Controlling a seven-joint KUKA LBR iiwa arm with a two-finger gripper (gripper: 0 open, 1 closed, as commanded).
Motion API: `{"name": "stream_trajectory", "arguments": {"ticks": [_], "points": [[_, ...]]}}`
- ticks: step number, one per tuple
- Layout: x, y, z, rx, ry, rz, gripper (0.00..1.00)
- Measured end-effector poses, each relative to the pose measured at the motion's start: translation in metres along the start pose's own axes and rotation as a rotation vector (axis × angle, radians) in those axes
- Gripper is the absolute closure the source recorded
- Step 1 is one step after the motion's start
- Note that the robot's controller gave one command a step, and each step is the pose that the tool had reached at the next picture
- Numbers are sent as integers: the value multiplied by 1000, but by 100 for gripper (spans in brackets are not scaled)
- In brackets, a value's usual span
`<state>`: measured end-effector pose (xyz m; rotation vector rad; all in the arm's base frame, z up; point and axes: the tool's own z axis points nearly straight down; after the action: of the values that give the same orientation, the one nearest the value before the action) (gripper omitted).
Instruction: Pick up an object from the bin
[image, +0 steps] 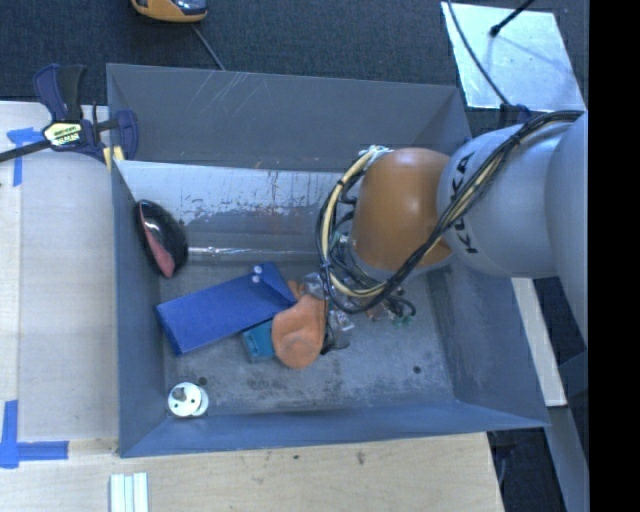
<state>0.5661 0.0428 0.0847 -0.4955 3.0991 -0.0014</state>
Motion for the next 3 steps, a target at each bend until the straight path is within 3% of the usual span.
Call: {"name": "stream_trajectory", "arguments": {"ticks": [1,2,3], "points": [[31,3,10,2,-10,-256,100],[36,-24,-25,-6,11,-195,100],[18,-14,-49,4,-3,-183,100]]}}
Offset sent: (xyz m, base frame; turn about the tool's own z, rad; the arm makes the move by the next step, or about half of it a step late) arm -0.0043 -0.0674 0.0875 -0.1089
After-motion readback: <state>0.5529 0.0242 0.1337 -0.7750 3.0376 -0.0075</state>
